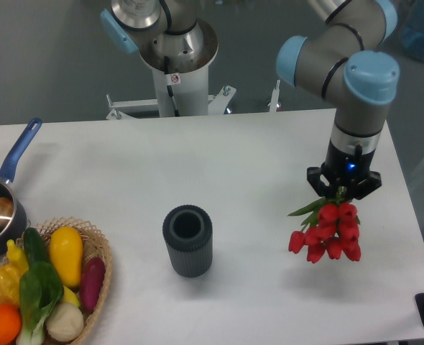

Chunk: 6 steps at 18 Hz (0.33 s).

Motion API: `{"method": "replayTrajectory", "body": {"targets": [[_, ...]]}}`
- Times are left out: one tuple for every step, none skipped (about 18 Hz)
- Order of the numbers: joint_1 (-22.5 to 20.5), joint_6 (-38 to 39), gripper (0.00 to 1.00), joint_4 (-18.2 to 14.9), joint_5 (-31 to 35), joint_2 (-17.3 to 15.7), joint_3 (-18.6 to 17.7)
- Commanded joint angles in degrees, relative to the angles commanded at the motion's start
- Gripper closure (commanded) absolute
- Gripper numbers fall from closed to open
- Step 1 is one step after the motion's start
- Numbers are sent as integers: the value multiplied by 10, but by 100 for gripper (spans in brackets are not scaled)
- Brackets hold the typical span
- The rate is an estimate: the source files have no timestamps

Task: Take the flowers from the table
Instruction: 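Lift the gripped red tulips up off the table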

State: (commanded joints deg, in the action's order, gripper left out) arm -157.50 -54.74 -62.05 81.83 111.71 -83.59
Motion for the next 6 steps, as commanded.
{"method": "replayTrajectory", "body": {"targets": [[0, -16, 100, -1, 1, -1, 1], [0, -23, 100, -1, 2, -1, 1], [0, -27, 100, -1, 6, -3, 1], [0, -33, 100, -1, 14, -3, 1], [0, -36, 100, -2, 17, -3, 1], [0, -37, 100, -4, 18, -4, 0]]}}
